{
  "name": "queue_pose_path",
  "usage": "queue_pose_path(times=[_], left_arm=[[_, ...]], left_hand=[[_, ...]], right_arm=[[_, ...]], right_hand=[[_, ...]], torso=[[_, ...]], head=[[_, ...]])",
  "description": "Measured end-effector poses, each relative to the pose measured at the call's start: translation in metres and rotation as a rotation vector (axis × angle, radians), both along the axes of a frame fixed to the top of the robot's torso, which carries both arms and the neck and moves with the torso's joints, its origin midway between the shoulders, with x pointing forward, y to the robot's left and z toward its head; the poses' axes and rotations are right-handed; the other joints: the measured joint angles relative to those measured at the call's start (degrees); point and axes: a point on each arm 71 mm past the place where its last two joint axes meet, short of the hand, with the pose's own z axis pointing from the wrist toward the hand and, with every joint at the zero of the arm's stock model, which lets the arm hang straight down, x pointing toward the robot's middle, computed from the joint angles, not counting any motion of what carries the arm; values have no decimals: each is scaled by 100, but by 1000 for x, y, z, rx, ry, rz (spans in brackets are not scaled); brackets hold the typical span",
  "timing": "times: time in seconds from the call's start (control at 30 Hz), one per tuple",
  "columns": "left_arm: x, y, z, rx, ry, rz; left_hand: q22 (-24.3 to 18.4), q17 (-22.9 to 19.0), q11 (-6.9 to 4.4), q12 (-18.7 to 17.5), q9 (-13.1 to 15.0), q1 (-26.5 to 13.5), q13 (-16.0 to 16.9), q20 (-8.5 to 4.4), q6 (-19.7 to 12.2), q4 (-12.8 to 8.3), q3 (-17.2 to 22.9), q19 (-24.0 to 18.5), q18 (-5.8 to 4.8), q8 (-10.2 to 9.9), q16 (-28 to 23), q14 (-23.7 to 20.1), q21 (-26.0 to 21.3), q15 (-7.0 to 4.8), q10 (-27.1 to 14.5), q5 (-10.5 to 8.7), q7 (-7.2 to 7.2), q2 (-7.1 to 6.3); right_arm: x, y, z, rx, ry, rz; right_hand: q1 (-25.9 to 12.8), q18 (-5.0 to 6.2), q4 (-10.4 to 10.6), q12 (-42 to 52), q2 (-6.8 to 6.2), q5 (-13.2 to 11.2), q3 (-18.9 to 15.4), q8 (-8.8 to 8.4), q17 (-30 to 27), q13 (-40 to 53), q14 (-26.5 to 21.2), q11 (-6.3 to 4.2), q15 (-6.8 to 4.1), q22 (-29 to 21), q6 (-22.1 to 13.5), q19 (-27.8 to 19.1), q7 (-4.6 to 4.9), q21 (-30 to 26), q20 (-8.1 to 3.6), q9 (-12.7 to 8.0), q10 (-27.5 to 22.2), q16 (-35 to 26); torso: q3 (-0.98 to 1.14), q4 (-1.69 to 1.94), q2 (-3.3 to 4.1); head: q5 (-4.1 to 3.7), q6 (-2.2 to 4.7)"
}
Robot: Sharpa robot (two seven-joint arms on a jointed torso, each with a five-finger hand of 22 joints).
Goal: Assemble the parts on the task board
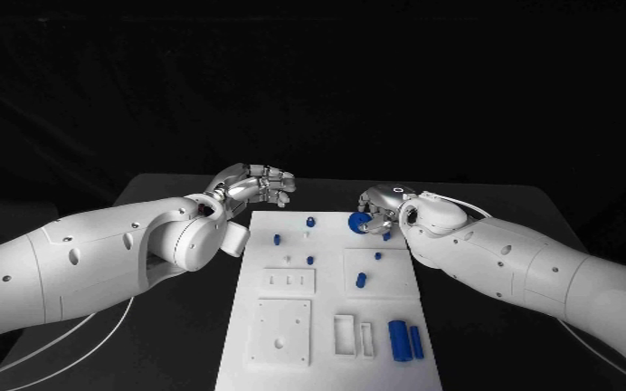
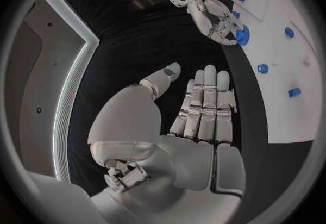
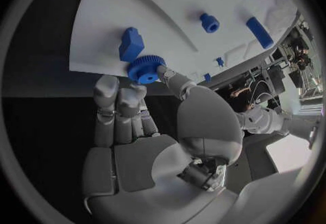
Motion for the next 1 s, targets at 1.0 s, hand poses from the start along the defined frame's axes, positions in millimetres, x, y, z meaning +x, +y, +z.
queue_pose_path(times=[1.0], left_arm=[[0, 0, 0, 0, 1, -1]], left_hand=[[-1, -2, 0, -20, 4, -22, 3, 0, 0, 0, 0, 0, -2, 0, 0, 0, 0, 0, 0, 0, 0, 22]], right_arm=[[0, 2, 1, -24, 29, 9]], right_hand=[[-90, -20, 461, 336, 318, -142, 970, 179, 332, -440, -6, -20, -37, 4, -9, -101, -5, 182, 23, 64, -80, -120]], torso=[[2, -1, -1]], head=[[-7, -34]])
